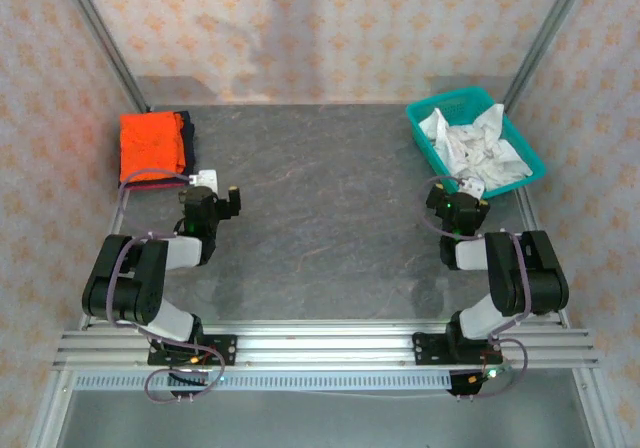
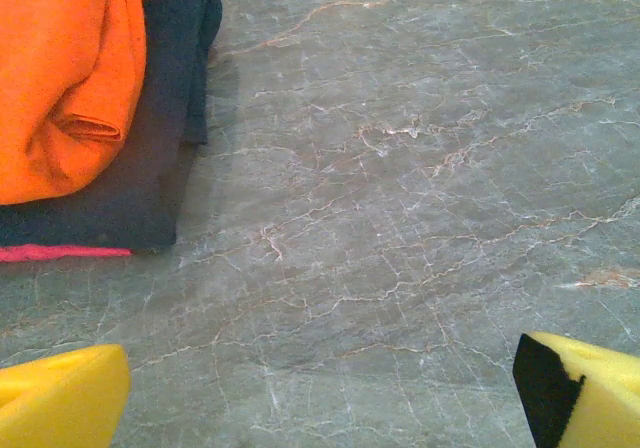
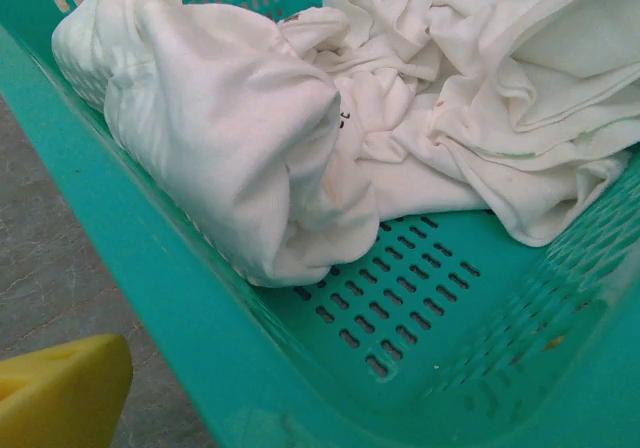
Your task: Fold and stack the t-shirts
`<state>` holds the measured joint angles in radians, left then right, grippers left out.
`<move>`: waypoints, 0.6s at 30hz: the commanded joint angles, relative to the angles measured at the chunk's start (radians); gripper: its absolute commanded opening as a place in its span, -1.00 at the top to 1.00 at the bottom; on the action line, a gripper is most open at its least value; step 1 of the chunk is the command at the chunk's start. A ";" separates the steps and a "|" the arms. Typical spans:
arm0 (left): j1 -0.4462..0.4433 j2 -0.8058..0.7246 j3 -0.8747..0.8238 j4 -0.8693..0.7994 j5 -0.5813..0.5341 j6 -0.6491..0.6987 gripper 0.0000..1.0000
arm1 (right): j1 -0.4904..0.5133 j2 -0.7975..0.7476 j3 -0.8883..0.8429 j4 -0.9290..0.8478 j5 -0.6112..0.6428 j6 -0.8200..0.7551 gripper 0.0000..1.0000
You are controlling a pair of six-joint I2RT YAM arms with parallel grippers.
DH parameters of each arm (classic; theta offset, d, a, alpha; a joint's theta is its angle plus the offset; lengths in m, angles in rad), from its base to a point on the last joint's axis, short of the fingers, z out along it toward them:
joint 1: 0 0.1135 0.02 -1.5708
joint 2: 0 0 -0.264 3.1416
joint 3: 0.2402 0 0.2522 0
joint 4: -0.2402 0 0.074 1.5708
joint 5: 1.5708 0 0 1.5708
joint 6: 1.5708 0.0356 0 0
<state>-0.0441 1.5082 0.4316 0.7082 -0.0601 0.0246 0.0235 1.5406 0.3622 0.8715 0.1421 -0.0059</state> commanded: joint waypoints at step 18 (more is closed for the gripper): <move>0.000 -0.011 -0.001 0.027 -0.017 -0.006 -1.00 | 0.006 0.001 0.011 0.035 -0.003 -0.007 -0.99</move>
<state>-0.0441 1.5082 0.4316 0.7082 -0.0601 0.0246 0.0231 1.5406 0.3622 0.8719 0.1417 -0.0059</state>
